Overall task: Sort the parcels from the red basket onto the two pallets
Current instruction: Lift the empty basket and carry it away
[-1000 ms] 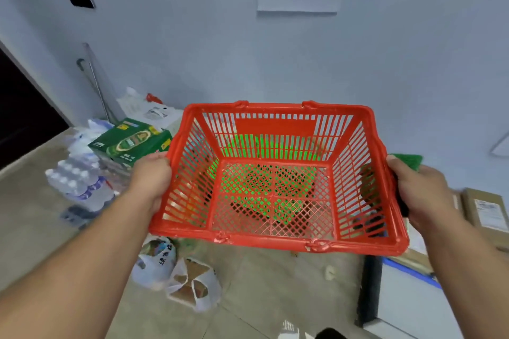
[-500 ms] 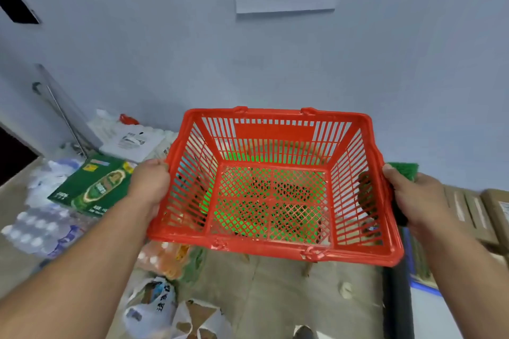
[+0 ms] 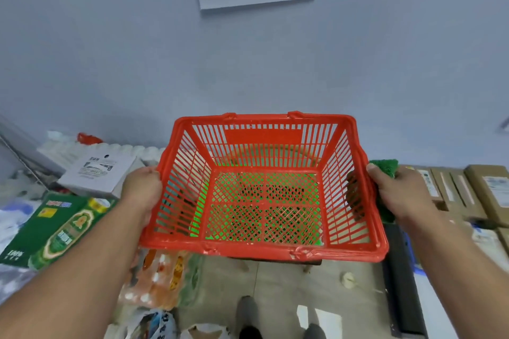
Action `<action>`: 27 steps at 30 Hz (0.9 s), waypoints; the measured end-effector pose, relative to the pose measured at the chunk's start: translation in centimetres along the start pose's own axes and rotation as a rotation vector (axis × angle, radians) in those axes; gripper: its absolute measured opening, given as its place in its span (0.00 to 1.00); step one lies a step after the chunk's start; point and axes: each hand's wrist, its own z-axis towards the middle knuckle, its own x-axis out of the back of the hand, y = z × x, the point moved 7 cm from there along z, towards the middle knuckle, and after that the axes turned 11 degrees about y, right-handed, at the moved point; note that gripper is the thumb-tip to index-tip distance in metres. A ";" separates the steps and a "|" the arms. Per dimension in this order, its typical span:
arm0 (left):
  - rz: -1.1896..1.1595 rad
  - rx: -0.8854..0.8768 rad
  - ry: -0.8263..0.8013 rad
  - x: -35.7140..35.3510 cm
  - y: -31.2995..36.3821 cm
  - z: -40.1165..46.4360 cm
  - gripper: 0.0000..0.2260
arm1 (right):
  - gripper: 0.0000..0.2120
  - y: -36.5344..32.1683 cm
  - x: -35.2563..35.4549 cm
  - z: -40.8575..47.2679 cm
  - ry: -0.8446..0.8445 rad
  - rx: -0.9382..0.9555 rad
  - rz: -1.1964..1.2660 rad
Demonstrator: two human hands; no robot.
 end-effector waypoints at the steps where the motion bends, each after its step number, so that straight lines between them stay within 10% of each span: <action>1: 0.009 0.002 -0.001 -0.3 -0.4 1.1 0.15 | 0.21 0.0 -0.5 -0.1 0.002 -0.001 -0.022; 14: 0.102 -0.016 -0.150 -6.8 -9.1 18.5 0.15 | 0.20 1.4 -9.4 0.1 0.121 -0.110 -0.167; 27: 0.182 0.053 -0.250 -11.6 -8.4 18.5 0.15 | 0.14 3.3 -14.4 4.3 0.122 -0.164 -0.182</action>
